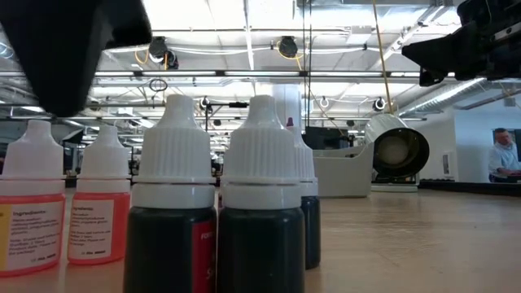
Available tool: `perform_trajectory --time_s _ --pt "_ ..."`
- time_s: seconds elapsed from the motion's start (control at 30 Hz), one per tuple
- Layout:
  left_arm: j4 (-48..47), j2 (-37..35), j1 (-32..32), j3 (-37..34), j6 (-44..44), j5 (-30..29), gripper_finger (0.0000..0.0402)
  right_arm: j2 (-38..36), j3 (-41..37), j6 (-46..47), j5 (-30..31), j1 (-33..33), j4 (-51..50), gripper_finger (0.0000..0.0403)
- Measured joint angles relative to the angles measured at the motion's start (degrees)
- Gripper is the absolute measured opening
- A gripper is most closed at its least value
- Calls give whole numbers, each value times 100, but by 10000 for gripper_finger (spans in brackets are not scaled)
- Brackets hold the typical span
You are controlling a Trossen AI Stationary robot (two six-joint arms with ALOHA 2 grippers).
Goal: Pick & Place food coloring
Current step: Put the small yellow food coloring bottle into the gray bin
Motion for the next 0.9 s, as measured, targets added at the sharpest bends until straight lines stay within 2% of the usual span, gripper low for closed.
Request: perform_trajectory --time_s 0.53,0.9 --pt "-11 225 22 -4 90 27 230 -2 2 0 1 -2 -13 0" --pt "7 380 62 -4 484 99 230 -2 2 -2 2 -2 -15 0"
